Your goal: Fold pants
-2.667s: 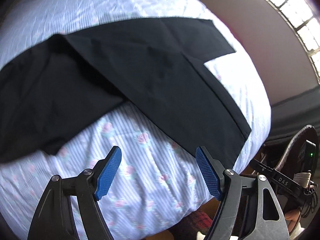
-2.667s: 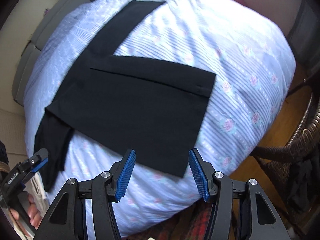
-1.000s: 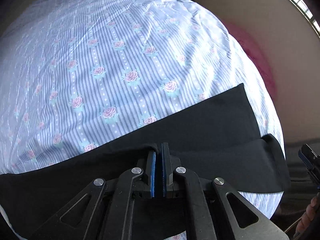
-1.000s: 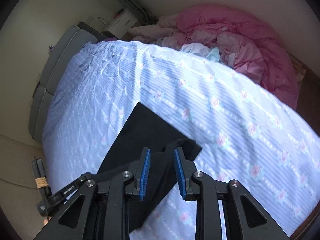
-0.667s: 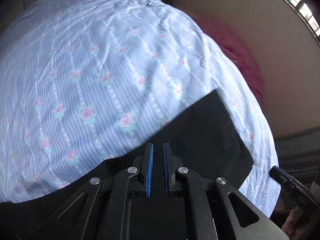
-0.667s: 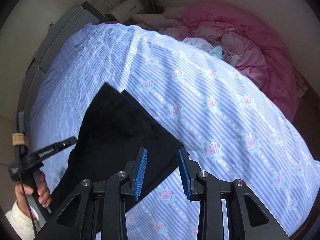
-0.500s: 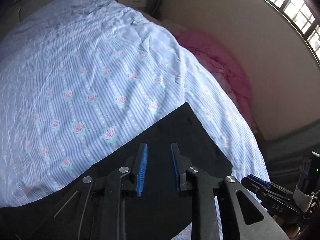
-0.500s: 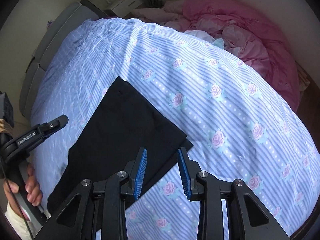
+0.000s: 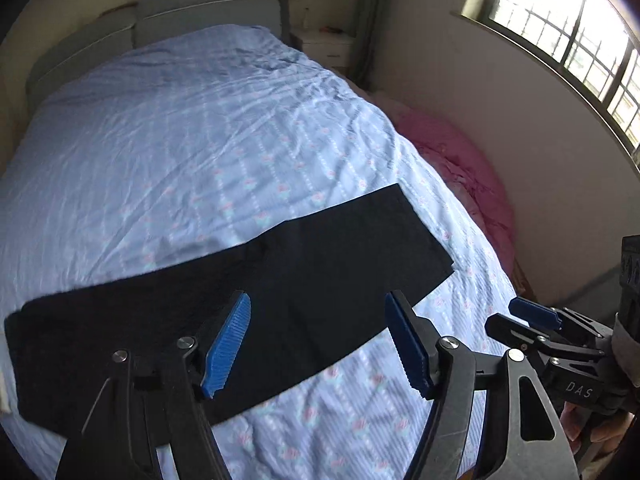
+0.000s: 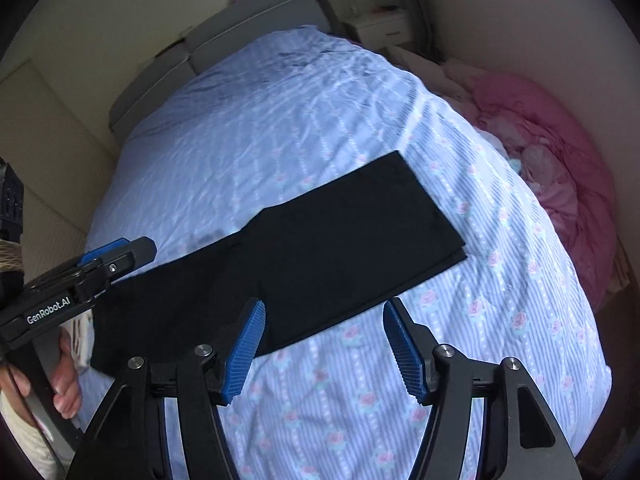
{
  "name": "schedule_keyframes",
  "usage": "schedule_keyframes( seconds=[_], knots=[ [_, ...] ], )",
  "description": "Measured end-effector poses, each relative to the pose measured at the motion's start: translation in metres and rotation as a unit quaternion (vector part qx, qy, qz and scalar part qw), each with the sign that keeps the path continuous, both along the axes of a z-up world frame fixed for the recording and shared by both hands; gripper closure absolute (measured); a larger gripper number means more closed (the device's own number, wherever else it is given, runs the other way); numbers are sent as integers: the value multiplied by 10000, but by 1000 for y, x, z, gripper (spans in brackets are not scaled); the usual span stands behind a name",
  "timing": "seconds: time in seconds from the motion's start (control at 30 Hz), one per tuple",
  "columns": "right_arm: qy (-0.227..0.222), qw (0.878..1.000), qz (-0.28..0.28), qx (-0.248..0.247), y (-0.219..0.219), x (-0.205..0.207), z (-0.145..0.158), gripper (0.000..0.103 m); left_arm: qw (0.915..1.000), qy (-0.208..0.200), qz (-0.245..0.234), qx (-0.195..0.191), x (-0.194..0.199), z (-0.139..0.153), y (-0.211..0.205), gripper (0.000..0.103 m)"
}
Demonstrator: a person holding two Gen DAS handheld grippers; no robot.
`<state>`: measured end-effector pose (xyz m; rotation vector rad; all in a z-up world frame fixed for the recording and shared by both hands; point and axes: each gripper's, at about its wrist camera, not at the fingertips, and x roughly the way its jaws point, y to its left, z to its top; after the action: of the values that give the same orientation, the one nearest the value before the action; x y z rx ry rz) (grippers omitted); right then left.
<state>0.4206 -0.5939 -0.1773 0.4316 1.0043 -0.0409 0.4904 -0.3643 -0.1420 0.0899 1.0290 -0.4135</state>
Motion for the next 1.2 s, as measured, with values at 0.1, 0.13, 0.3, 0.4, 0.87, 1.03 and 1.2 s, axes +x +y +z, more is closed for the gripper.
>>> schedule_keyframes(
  seconds=[0.1,0.13,0.3,0.4,0.87,1.03,1.2],
  knots=[
    [-165,9982,570,-36,48,-11,18,40,9982,30,596,13,-30,7,63,34],
    [-206,9972,715,-30,66,-15,22,40,9967,51,816,-4,-41,10,87,34],
    [-285,9878,1527,75,160,-23,36,40,9843,-48,1762,-47,-93,25,205,34],
    [-369,9833,1781,80,215,-29,41,40,9766,-133,2146,-45,-121,27,275,34],
    [-15,9888,1490,93,467,-58,20,40,9705,392,2332,-462,-145,-18,550,30],
    [173,9846,1687,-434,518,-42,-7,40,9608,754,2554,-776,-119,-68,598,30],
    [833,9874,1332,-172,529,-18,-53,40,9350,1226,3017,-1402,-94,-121,622,30]
  ],
)
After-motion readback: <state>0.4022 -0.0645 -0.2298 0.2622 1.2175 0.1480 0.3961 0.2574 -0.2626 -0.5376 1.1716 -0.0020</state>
